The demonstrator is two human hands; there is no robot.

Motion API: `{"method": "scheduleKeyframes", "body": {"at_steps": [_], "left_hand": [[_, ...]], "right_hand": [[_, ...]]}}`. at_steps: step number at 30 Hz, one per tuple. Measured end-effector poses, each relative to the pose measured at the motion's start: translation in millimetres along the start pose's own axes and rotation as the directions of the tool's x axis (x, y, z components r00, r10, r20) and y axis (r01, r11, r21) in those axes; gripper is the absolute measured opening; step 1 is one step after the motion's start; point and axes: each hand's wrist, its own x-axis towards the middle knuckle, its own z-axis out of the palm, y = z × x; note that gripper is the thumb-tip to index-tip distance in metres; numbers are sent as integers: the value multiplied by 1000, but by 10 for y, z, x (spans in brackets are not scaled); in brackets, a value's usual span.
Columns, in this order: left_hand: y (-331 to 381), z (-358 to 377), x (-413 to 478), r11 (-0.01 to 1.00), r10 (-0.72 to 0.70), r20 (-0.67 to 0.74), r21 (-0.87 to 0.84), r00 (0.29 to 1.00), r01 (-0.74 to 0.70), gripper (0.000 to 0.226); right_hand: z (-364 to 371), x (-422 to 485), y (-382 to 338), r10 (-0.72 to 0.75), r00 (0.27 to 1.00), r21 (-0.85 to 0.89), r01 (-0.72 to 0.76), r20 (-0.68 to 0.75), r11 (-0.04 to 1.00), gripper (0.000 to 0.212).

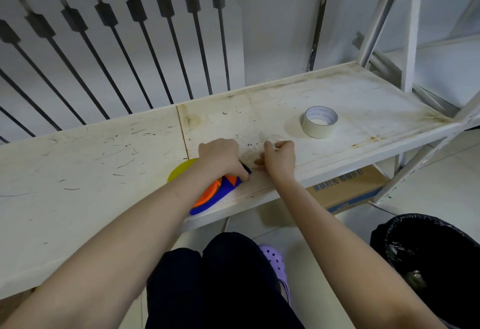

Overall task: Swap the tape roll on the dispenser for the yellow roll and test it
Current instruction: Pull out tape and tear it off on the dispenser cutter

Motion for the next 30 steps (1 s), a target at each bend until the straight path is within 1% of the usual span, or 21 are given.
{"method": "scheduleKeyframes", "body": {"at_steps": [3,5,9,14,16,19,21,25,30], "left_hand": [[-100,-69,-65,998,7,-85,-58,996,-12,41],[-190,-117,-114,993,8,-140,-112,990,-24,41],[-351,-187,-246,965,-9,-232,-256,973,-52,51],[-449,-224,-453,922,-14,-343,-367,939,-120,49],[-479,-222,-544,894,-36,-393,-424,919,-146,49],[-558,-190,-657,838,-73,-447,-512,892,-188,48],[-635,-158,-698,795,-116,-469,-573,876,-201,48],[-774,-89,-766,731,-148,-492,-639,858,-240,50],[-880,16,-847,603,-213,-503,-742,838,-292,53]], "right_hand": [[-33,7,-70,47,999,142,-50,23,989,13],[-37,-29,-148,54,998,197,-59,33,979,15],[-62,-196,-338,-18,999,263,5,44,965,13],[-26,-384,-538,-150,989,208,144,16,967,15],[15,-437,-592,-177,984,193,173,5,966,16],[76,-503,-616,-182,983,193,177,6,965,18],[102,-534,-594,-187,982,155,185,-5,970,22],[187,-634,-544,-194,981,154,191,3,969,24],[336,-783,-459,-140,988,168,128,63,977,24]]}}
